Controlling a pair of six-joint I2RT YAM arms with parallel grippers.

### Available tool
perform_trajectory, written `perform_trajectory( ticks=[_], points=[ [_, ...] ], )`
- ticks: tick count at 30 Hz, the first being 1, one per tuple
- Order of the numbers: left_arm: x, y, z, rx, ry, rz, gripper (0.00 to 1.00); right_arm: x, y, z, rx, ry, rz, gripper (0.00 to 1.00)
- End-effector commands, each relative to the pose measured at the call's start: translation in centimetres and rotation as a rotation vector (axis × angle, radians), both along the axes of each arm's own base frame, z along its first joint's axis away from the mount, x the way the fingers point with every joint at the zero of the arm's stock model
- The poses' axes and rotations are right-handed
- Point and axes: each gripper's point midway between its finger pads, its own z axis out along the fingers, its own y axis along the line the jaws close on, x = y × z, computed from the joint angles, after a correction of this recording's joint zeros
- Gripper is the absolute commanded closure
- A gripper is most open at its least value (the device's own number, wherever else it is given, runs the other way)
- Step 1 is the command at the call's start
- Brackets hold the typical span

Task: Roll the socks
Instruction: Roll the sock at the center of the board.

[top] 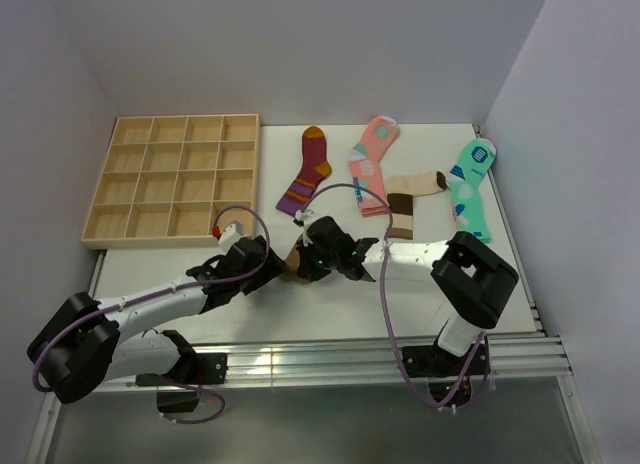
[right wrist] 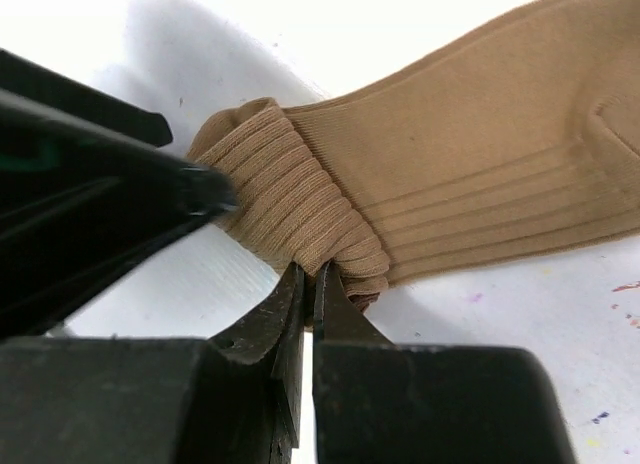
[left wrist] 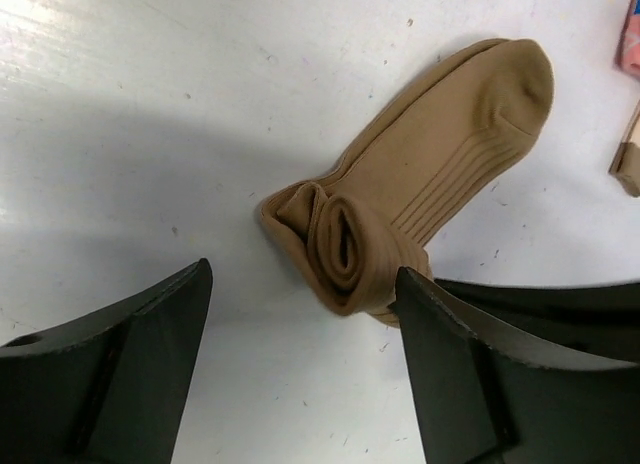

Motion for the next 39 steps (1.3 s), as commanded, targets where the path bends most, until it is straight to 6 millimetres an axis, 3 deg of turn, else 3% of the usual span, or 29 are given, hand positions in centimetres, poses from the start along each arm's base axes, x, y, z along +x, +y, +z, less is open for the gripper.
perform_trajectory(
  ticks=[1,5,12,20,39],
  points=[
    [0.6,0.4,0.9,-0.014,-0.052,0.039,0.20,-1.8,-1.6,-0.9,-0.002,0.219,0.013,1.00],
    [0.8,0.2,1.4,-0.047,-0.086,0.041,0.20,-0.7,-2.2,-1.1,0.081,0.339,-0.044,1.00],
    [1.1,-0.9,1.2,-0.066,-0.097,-0.005,0.21,-0.8,-2.5,-2.0,0.178,0.513,-0.081,1.00],
    [1.6,-1.9,1.5,-0.099,-0.130,-0.030,0.21,-0.7,-3.1,-2.9,0.248,0.600,-0.137,1.00],
    [2.7,-3.5,-0.8,-0.047,-0.093,-0.076,0.23,-0.7,-5.1,-5.6,0.297,0.728,-0.254,1.00]
  ],
)
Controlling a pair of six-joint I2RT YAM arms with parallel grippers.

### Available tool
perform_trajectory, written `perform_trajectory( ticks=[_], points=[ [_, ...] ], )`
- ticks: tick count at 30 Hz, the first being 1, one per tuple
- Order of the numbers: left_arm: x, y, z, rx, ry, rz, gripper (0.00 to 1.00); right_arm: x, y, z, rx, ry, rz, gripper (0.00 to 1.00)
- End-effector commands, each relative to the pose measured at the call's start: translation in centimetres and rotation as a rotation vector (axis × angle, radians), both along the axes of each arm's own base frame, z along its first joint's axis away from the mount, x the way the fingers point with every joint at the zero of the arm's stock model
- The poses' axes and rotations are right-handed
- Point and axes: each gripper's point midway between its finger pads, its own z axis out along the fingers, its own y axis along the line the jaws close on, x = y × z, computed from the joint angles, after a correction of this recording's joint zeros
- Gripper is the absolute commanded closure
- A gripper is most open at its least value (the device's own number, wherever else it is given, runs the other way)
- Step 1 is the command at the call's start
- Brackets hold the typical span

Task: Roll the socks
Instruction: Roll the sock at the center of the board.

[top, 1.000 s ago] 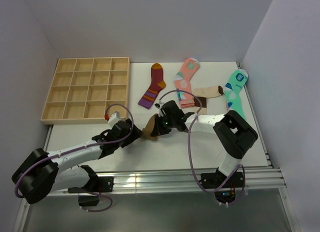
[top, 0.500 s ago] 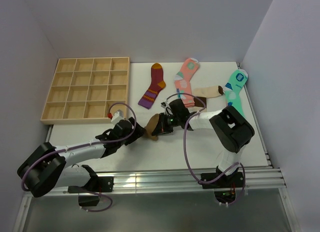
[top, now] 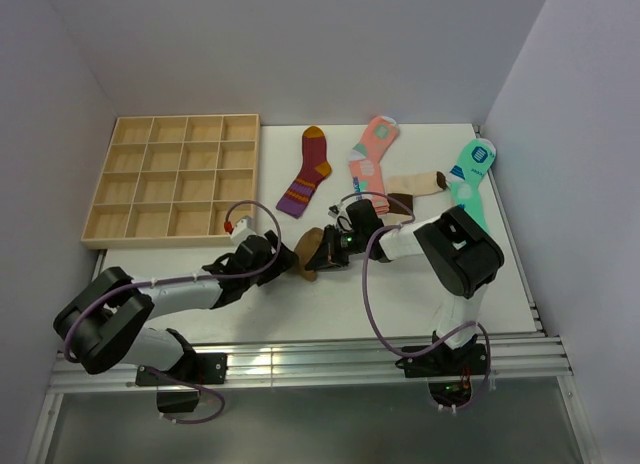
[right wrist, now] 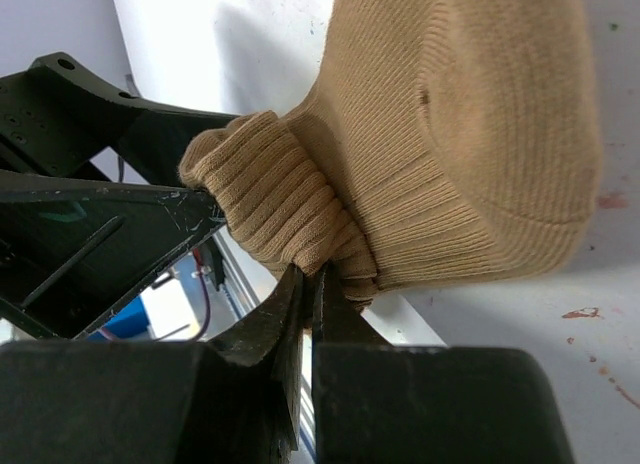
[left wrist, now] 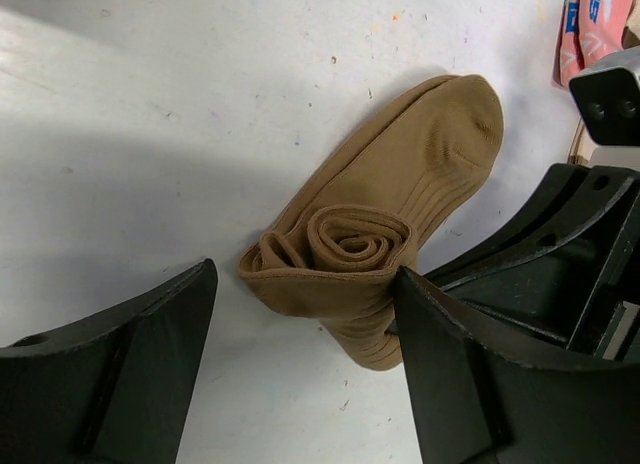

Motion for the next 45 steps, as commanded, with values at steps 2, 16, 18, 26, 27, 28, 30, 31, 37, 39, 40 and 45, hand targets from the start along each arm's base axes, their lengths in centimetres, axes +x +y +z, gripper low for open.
perform_trajectory(
  ticks=[2,16,18,26,27,28,30,31,37,39,40,45],
  points=[
    [0.1,-0.8,-0.6,0.030,0.011,-0.042,0.23,-2.5,-2.8,-5.2,-0.154,0.139,-0.037,1.00],
    [-0.3,-0.4,-4.3,0.122,0.132,-0.019,0.37,-2.2,-3.2,-5.8,-0.178,0.131,-0.039,1.00],
    [-0.5,-0.2,-4.7,0.140,0.152,-0.017,0.42,-2.0,-3.2,-5.5,-0.180,0.115,-0.038,1.00],
    [-0.5,-0.3,-5.0,0.179,0.181,-0.025,0.68,-1.0,-3.1,-2.9,-0.167,-0.053,-0.027,0.80],
    [-0.7,-0.1,-5.2,0.192,0.190,-0.028,0.69,-0.8,-3.1,-2.3,-0.177,-0.103,-0.033,0.74],
    [-0.6,-0.3,-5.1,0.194,0.191,-0.028,0.71,-0.6,-3.2,-1.9,-0.183,-0.132,-0.037,0.72],
    [-0.6,-0.4,-4.9,0.202,0.188,-0.035,0.72,-0.4,-3.4,-0.8,-0.187,-0.207,-0.042,0.68],
    [-0.9,-0.2,-5.1,0.221,0.202,-0.041,0.72,-0.1,-3.6,-0.5,-0.212,-0.250,-0.056,0.65],
    [-1.0,-0.6,-4.7,0.234,0.203,-0.061,0.73,0.5,-3.8,2.7,-0.327,-0.552,-0.046,0.59],
    [-1.3,-0.7,-4.7,0.240,0.208,-0.070,0.73,0.3,-3.5,3.2,-0.385,-0.657,-0.036,0.58],
    [-1.3,-0.7,-4.6,0.239,0.208,-0.072,0.73,0.2,-3.3,3.9,-0.387,-0.695,-0.033,0.55],
    [-1.5,-0.6,-4.5,0.244,0.212,-0.074,0.73,-0.3,-2.0,4.5,-0.420,-0.786,-0.003,0.55]
  ],
)
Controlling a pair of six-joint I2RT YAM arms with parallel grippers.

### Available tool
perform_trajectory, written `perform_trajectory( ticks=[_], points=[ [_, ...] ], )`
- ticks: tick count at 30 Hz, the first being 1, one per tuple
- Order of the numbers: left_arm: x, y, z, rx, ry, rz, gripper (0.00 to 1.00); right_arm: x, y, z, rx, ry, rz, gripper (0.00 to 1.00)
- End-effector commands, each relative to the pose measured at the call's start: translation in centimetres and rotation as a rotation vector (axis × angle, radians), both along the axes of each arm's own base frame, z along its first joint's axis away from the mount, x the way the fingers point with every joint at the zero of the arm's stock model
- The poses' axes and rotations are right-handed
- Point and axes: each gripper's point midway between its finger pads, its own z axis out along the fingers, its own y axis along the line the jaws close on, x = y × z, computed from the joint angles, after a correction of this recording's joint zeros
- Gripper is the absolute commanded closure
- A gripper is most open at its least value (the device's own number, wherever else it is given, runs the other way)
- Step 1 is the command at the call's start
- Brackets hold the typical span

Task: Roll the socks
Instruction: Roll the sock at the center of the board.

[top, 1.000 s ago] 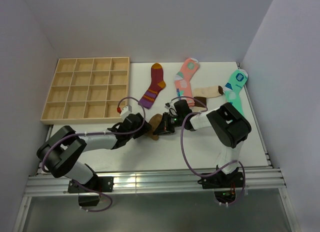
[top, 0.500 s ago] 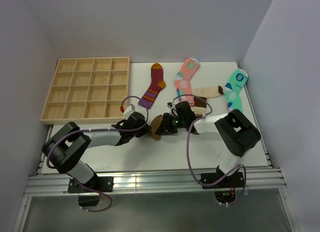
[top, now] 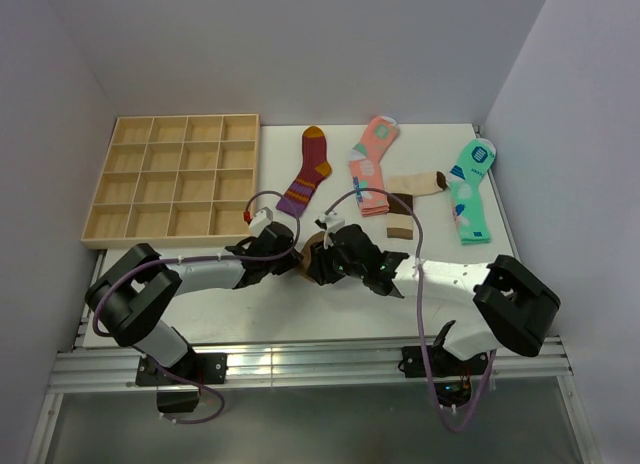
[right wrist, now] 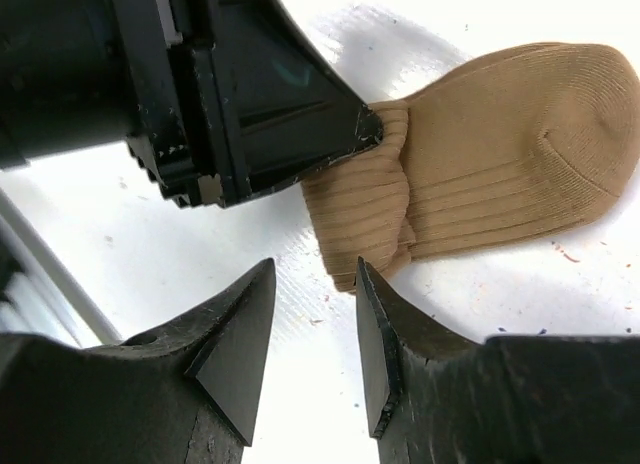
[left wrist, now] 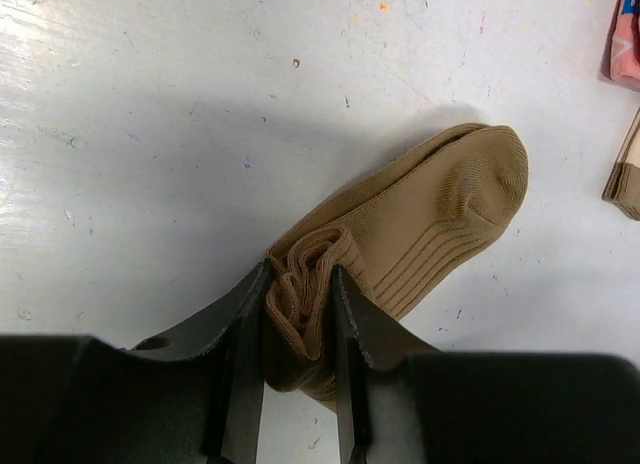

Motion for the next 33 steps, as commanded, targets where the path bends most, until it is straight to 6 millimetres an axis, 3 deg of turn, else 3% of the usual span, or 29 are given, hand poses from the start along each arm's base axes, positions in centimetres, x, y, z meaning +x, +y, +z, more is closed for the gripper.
perform_trajectory(
  ticks=[1,13,14,17,18,20,26,33],
  points=[
    [-3.1,2.6,-3.1,0.150,0.114,-0.045,0.73,1.6,-0.7,0.1,-0.093,-0.116,-0.039,0.54],
    [-3.3,2.6,-2.7,0.138,0.108,-0.056,0.72,1.0,0.6,-2.3,-0.163,-0.095,-0.011,0.58],
    [-3.4,2.5,-2.7,0.136,0.108,-0.057,0.72,0.9,0.6,-2.6,-0.162,-0.085,-0.017,0.60],
    [-3.3,2.6,-2.6,0.136,0.104,-0.055,0.68,0.7,0.6,-3.0,-0.147,-0.046,-0.027,0.82],
    [-3.3,2.6,-2.5,0.135,0.102,-0.053,0.65,0.8,0.5,-3.2,-0.141,-0.028,-0.032,0.94],
    [-3.3,2.8,-2.4,0.132,0.094,-0.048,0.60,1.0,0.1,-3.5,-0.114,0.029,-0.055,1.00],
    [-3.2,3.1,-1.6,0.106,0.065,-0.024,0.42,0.7,-1.2,-4.6,-0.011,0.244,-0.091,1.00],
    [-3.1,2.9,-0.5,0.058,0.021,-0.025,0.12,0.8,-1.4,-5.0,0.112,0.483,-0.067,1.00]
  ],
)
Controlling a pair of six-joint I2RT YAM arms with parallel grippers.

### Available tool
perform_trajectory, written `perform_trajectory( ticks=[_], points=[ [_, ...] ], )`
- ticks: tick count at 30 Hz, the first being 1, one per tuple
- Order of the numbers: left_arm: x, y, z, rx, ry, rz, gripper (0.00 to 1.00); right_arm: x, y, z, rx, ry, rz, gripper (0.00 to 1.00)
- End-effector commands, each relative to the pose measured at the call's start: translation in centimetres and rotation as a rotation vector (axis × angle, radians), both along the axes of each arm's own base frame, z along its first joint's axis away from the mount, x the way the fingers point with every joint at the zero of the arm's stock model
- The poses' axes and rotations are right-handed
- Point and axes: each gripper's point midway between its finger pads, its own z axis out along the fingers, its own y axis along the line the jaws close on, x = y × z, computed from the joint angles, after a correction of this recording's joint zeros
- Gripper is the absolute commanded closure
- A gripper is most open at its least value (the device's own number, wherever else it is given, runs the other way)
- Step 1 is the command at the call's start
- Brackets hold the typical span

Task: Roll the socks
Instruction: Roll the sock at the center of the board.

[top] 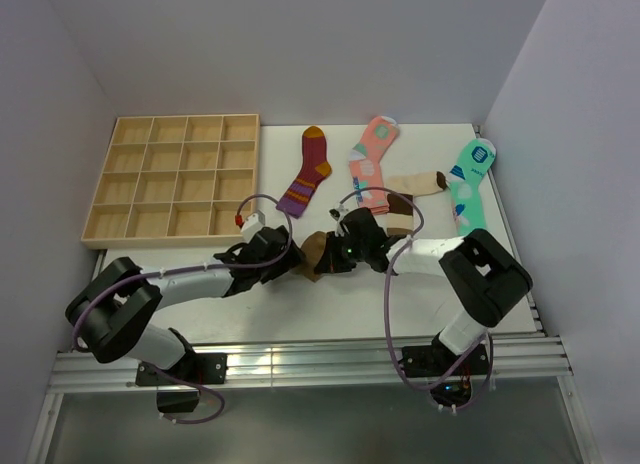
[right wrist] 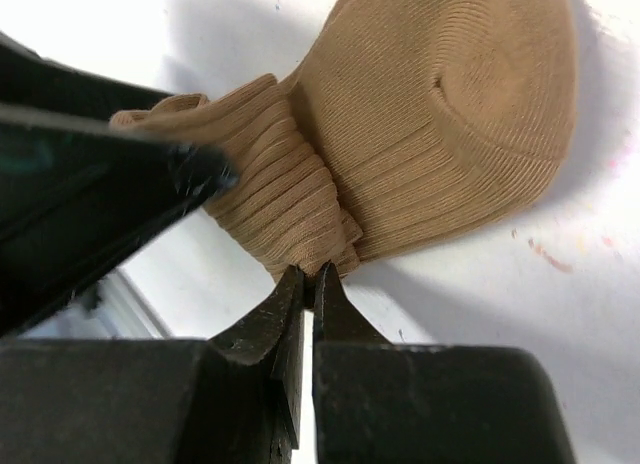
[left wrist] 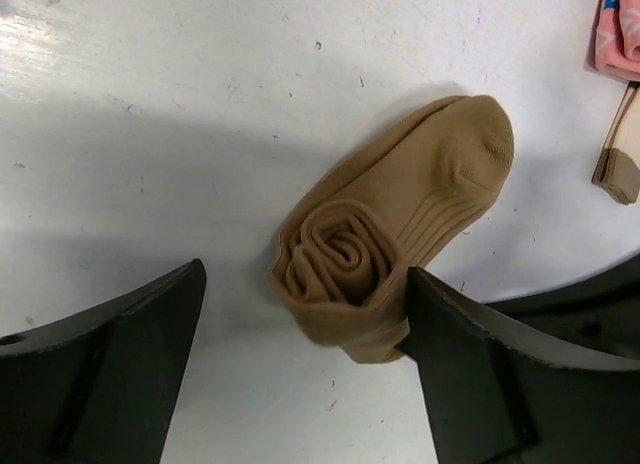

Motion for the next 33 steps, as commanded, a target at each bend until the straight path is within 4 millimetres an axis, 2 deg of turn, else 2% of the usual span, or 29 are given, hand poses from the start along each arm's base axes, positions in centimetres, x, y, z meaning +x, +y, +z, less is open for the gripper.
perform_trajectory(
  ticks=[1,5,10,17,21,24,27,33],
  points=[
    [-1.9,1.5,-1.7,0.064,0.047,-0.028,0.11,-0.5,0.0,-0.9,0.037,0.156,0.010,1.00],
    [-1.6,1.0,-0.8,0.020,0.005,-0.031,0.11,-0.4,0.4,-1.4,0.069,0.238,0.019,1.00],
    [-1.3,1.1,-1.0,0.029,-0.007,-0.031,0.14,-0.3,0.3,-2.3,0.103,0.319,0.011,1.00],
    [-1.2,1.2,-1.1,0.019,-0.019,-0.017,0.16,0.1,0.1,-2.7,0.078,0.334,0.011,1.00],
    [-0.8,1.3,1.4,-0.086,-0.133,0.005,0.04,0.4,0.0,-2.6,0.065,0.326,0.012,1.00],
    [-0.9,1.6,3.3,-0.152,-0.219,0.000,0.00,0.5,0.0,-2.6,0.057,0.324,0.014,1.00],
    [-1.0,1.9,3.4,-0.156,-0.228,0.003,0.01,0.5,0.0,-2.6,0.053,0.330,0.016,1.00],
    [-0.9,1.5,1.8,-0.129,-0.187,-0.002,0.08,0.7,0.2,-2.4,0.052,0.334,0.021,1.00]
  ],
)
